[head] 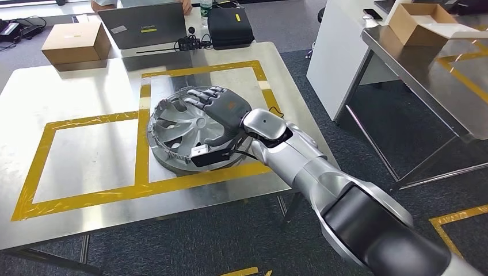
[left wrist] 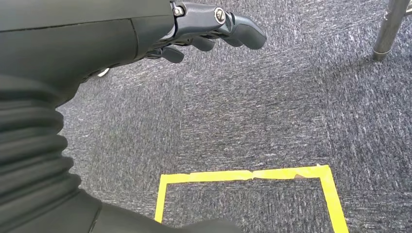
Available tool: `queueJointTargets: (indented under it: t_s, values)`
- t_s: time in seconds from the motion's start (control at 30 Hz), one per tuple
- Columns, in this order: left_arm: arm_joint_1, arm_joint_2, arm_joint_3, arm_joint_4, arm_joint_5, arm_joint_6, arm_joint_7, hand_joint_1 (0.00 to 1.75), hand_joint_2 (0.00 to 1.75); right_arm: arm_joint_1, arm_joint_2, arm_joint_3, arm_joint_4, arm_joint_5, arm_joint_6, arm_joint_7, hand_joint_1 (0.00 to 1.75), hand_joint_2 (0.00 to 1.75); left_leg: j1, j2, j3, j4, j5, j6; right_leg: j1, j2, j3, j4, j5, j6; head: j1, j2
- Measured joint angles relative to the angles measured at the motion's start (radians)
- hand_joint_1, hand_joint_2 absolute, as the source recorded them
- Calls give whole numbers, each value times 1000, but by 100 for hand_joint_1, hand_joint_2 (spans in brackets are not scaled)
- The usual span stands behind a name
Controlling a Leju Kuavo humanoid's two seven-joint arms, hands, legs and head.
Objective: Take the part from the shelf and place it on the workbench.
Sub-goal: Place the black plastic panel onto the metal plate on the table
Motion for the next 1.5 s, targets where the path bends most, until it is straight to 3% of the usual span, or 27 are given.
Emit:
queueJointTargets:
  t_s: [0.3, 0.5, 0.57, 0.63, 0.67, 0.7, 0.73, 0.8, 0.87, 1.0, 1.07, 1.13, 1.17, 1.23, 1.3, 1.37, 1.4, 1.5]
  values:
    - [6, -2, 0, 0, 2, 12, -20, 0, 0, 19, 0, -31, 0, 9, 2, -10, 0, 0, -5, 0, 0, 1, -2, 3, -8, 0, 0, -1, 0, 4, 0, 0]
    - [11, -3, 0, 0, 2, 11, -24, 0, 0, 31, -4, -47, -8, 9, 2, -13, 0, 0, -6, 3, 4, -6, 2, 17, -14, 1, -1, 6, -7, 19, 1, 0]
    - [11, -3, 0, 0, 1, 10, -24, 0, 0, 32, -6, -54, -13, 9, 2, -14, 0, 0, -1, 7, 8, -16, 7, 24, -14, 1, -29, 72, -52, 26, 4, 0]
    - [12, -3, 0, 0, 1, 9, -24, 0, 0, 38, -9, -58, -14, 9, 5, -15, 0, 0, 0, 10, 7, -16, 9, 25, -18, 1, -90, 206, -119, 32, 7, 0]
    - [12, -3, 0, 0, 1, 8, -24, 0, 0, 43, -11, -59, -14, 9, 8, -16, 0, 0, 0, 11, 6, -15, 9, 24, -21, 1, -116, 263, -138, 34, 7, 0]
    - [12, -3, 0, 0, 0, 4, -24, 0, 0, 48, -14, -60, -14, 9, 11, -18, 0, 0, 1, 12, 4, -14, 10, 23, -24, 0, -128, 290, -137, 36, 7, 0]
    - [12, -3, 0, 0, 0, -1, -24, 0, 0, 51, -16, -62, -15, 9, 13, -19, 0, 0, 2, 12, 2, -12, 11, 20, -26, 0, -120, 275, -117, 37, 7, 0]
    - [11, -2, 0, 0, -2, -16, -24, 0, 0, 51, -18, -67, -19, 9, 16, -24, 0, 0, 6, 12, -4, -6, 15, 12, -32, -1, -56, 147, -53, 39, 7, 0]
    - [9, 1, 0, 0, -3, -24, -24, 0, 0, 49, -18, -72, -24, 9, 17, -27, 0, 0, 7, 10, -9, -1, 20, -2, -28, 2, -5, 46, -12, 33, 8, 0]
    - [7, 4, 0, 0, -2, -24, -24, 0, 0, 50, -19, -80, -30, 9, 16, -27, 0, 0, 9, 7, -19, -4, 31, -36, -22, 6, -13, 24, 6, -3, 7, 0]
    - [8, 4, 0, 0, -3, -25, -22, 0, 0, 51, -18, -81, -31, 9, 16, -28, 0, 0, 11, 8, -41, 46, -23, -46, -24, 4, -26, 19, 24, -21, 6, 0]
    - [8, 5, -1, 0, -6, -30, -19, 0, 0, 53, -17, -82, -31, 9, 16, -29, 0, 0, 11, 8, -77, 164, -112, -50, -22, 3, -44, 19, 39, -31, 5, 0]
    - [8, 6, -1, 0, -8, -33, -18, 0, 0, 56, -17, -83, -31, 9, 16, -30, 0, 0, 11, 8, -92, 226, -144, -51, -20, 3, -54, 20, 46, -33, 4, 0]
    - [8, 9, -1, 0, -12, -40, -17, 0, 0, 63, -18, -83, -31, 9, 16, -30, 0, 0, 10, 8, -81, 272, -151, -49, -15, 3, -74, 21, 61, -33, 4, 0]
    - [7, 13, -5, 0, -15, -44, -16, 0, 0, 65, -18, -86, -31, 9, 16, -32, 0, 0, 7, 8, 2, 171, -109, -39, -12, 3, -90, 25, 72, -30, 4, 0]
    - [5, 17, -11, 0, -17, -46, -17, 0, 0, 65, -20, -91, -31, 9, 15, -33, 0, 0, 1, 8, 87, 45, -92, -28, -9, 2, -101, 27, 83, -22, 5, 0]
    - [4, 18, -13, 0, -18, -49, -17, 0, 0, 65, -20, -93, -32, 11, 14, -33, 0, 0, -3, 7, 107, 12, -92, -23, -9, 2, -104, 27, 89, -17, 5, 0]
    - [3, 18, -16, 0, -19, -60, -18, 0, 0, 65, -23, -97, -32, 23, 10, -28, 0, 0, -5, 7, 101, -4, -78, -6, -11, 1, -109, 25, 104, 1, 6, 0]
